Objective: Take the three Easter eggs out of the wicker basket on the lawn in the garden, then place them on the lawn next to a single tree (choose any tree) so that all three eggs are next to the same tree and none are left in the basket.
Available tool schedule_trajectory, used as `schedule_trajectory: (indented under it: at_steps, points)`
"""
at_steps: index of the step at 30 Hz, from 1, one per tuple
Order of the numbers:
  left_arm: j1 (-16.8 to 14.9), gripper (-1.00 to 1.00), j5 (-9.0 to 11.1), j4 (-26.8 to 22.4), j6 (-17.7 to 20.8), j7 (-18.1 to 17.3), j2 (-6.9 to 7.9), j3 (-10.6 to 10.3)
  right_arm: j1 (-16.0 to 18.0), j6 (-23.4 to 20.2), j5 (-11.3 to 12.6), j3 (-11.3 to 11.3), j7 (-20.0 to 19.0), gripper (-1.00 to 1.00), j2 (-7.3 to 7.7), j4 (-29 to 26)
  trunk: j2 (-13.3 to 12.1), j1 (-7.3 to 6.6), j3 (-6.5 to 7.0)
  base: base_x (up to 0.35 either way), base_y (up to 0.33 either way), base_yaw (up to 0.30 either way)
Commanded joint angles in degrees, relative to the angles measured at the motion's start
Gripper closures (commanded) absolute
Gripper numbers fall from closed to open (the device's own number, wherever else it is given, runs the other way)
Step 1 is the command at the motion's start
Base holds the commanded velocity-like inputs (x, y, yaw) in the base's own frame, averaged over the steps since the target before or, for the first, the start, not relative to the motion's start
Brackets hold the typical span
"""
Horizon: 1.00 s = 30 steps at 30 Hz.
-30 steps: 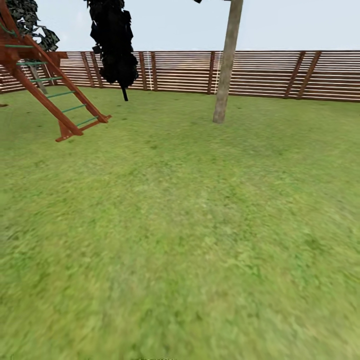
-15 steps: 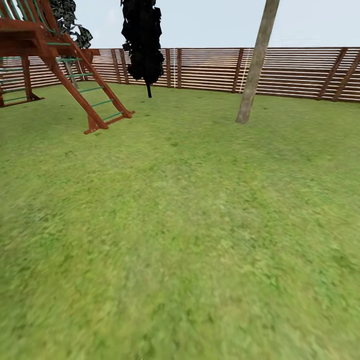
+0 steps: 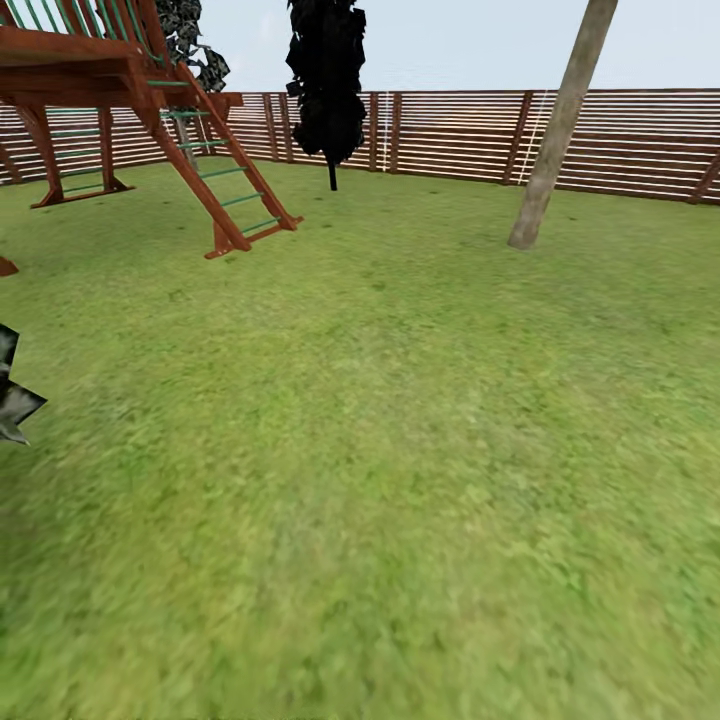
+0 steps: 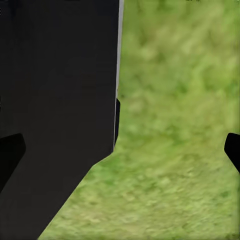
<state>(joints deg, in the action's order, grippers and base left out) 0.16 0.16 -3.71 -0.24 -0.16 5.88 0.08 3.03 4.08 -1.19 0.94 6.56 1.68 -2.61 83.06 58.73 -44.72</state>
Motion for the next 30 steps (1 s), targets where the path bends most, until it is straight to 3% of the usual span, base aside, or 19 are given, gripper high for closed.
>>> schedule_trajectory:
  at_steps: [1,30]
  points:
    - [0.0,-1.0,0.0,-0.1,0.0,0.0,0.01,0.0,0.0,0.2,-0.2,0.1,0.1,-1.0,0.0,0.0,0.0,0.0,-0.04,0.0,0.0,0.019]
    - [0.0,-1.0,-0.1,-1.3,-0.7,0.0,0.1,0.1,0.0,0.4,-0.1,0.0,-0.3,-1.0,-0.44,-0.6,0.0,0.0,-0.04,0.0,0.0,0.001]
